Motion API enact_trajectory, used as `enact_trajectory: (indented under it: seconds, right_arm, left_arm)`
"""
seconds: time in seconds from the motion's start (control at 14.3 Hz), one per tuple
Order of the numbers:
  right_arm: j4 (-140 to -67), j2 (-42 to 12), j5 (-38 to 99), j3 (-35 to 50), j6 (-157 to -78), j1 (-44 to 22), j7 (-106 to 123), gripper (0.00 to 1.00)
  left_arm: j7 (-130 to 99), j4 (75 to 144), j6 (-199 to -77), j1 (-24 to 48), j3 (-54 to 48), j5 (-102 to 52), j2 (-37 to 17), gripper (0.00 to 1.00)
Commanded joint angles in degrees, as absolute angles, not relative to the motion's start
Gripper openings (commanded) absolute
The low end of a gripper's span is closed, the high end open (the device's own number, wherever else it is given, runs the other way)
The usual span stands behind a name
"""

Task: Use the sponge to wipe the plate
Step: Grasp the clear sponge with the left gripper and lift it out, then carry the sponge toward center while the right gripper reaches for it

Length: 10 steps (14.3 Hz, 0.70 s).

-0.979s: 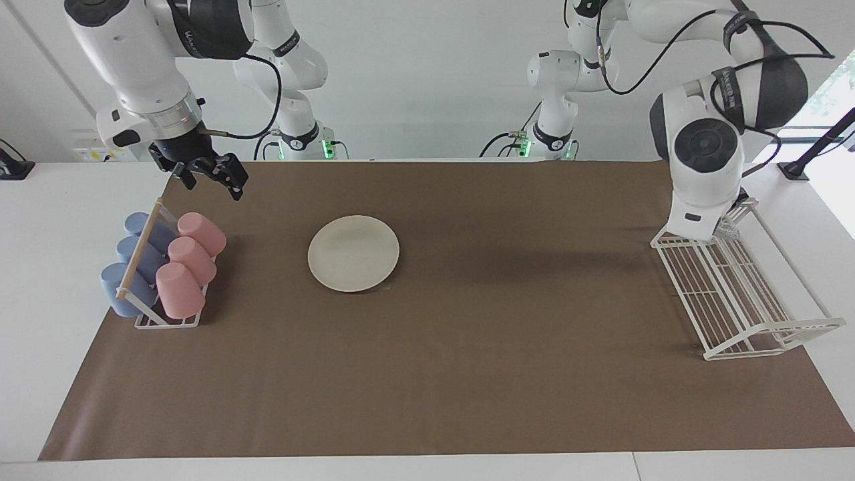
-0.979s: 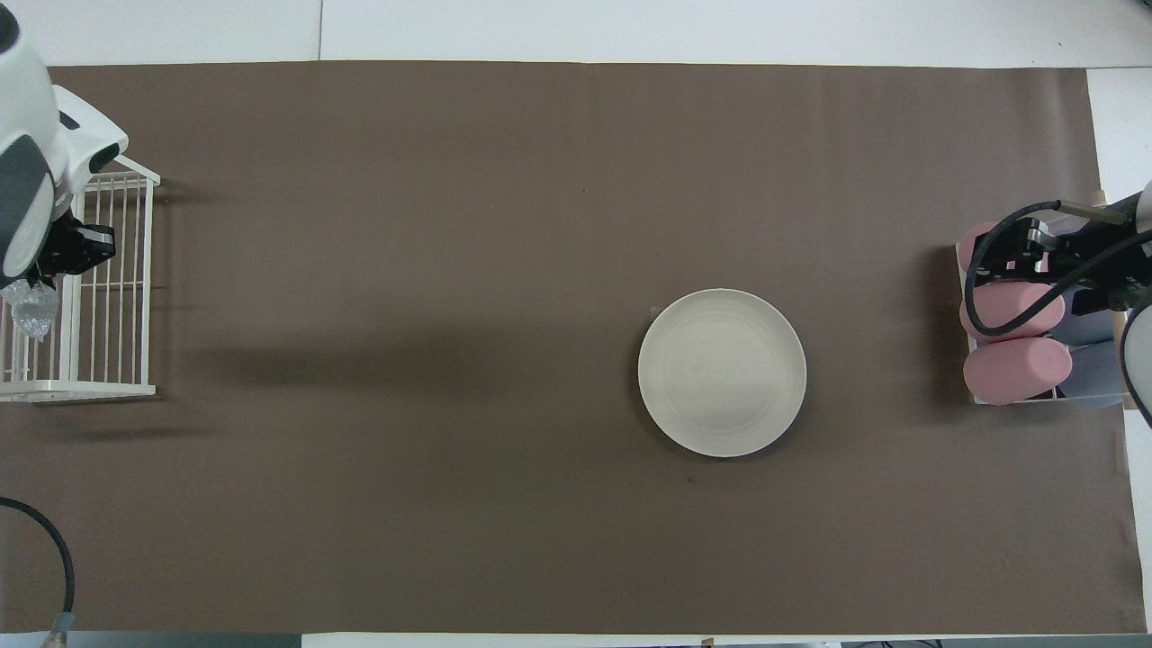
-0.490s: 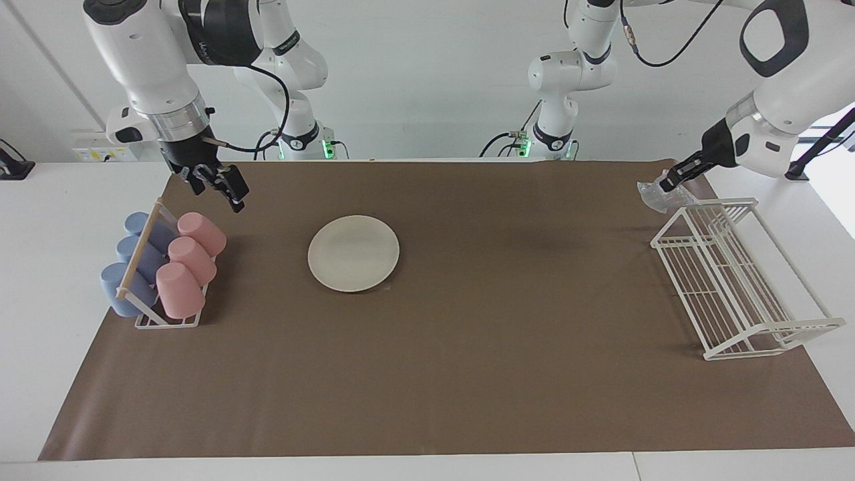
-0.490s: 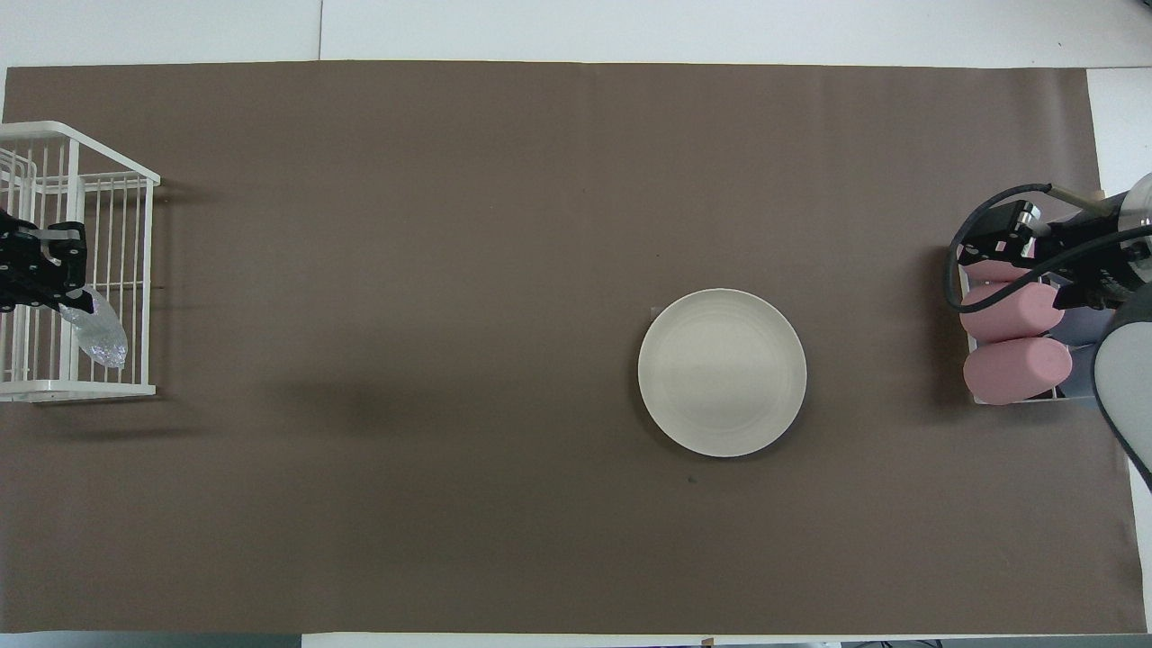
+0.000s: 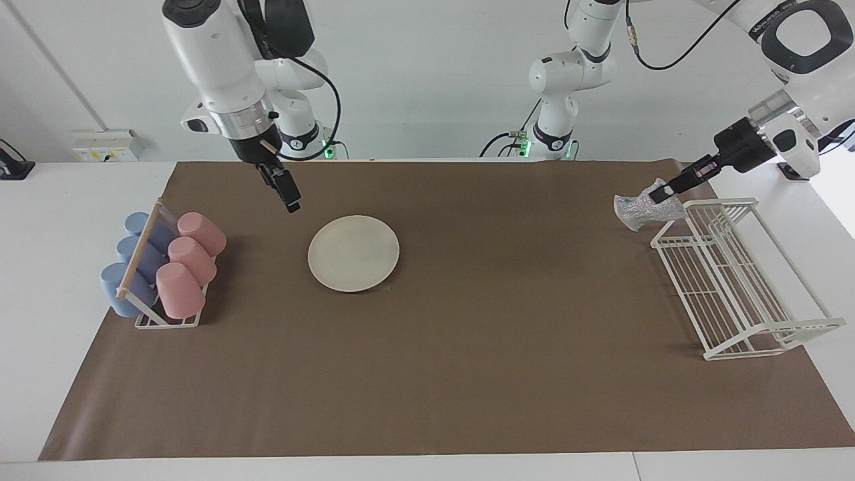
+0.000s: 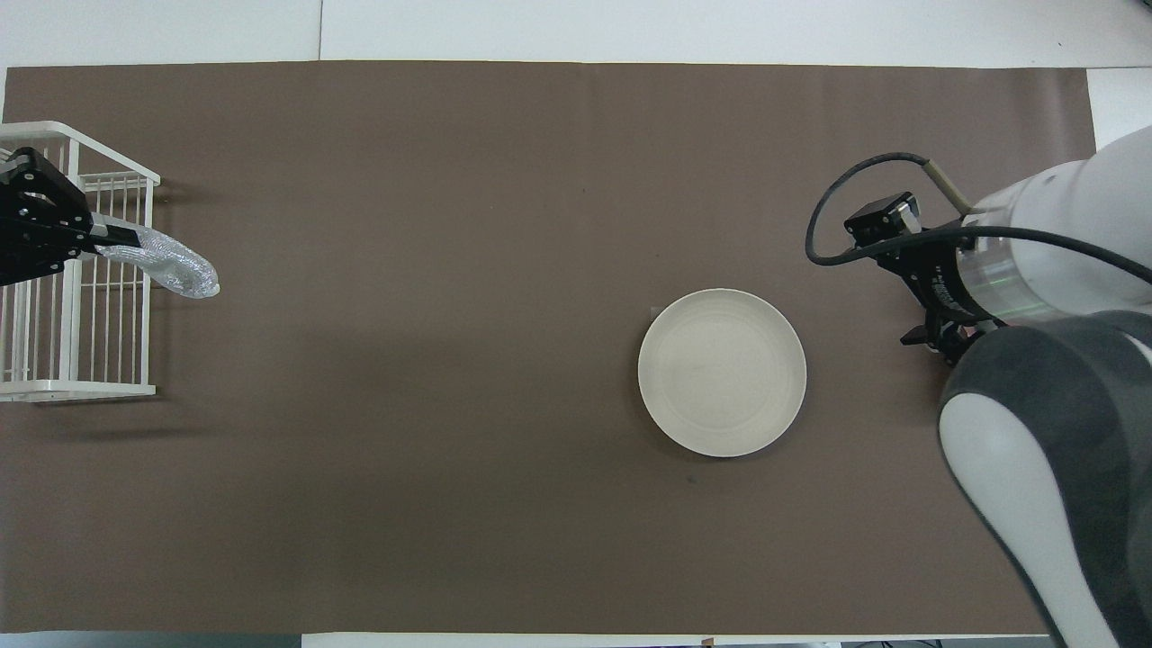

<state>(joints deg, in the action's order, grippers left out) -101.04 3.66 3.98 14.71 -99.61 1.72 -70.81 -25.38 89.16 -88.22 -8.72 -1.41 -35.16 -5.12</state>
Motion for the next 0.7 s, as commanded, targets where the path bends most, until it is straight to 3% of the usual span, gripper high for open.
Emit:
enact_trajectory:
  seconds: [0.0,0.21,0.42,0.63]
  right_arm:
    - [-99.7,3.6,5.8,19.7,-100.3,2.4,-84.3,1.00]
    - [-93.1,-1.2,8.3,24.7,-100.0,0.7,-99.9,1.00]
    - [-91.9,-3.7,9.1,24.6,-101.2,-4.8,-109.5,0.99]
    - [-81.4,-12.4,9.0,24.4,-102.4,-10.7,-123.1,0.99]
  left_arm:
    - [-18.5,100.0,-95.1,-8.6,-1.5,-41.5,1.3,0.00]
    - [-5.3,110.4,-98.1,-8.2,-1.5,-49.6,6.7,0.00]
    - [5.6,120.6,-100.6,-5.7,-1.5,-58.9,12.3,0.00]
    - [10.7,125.8,-101.4,-2.5,-1.5,-67.1,15.5,0.00]
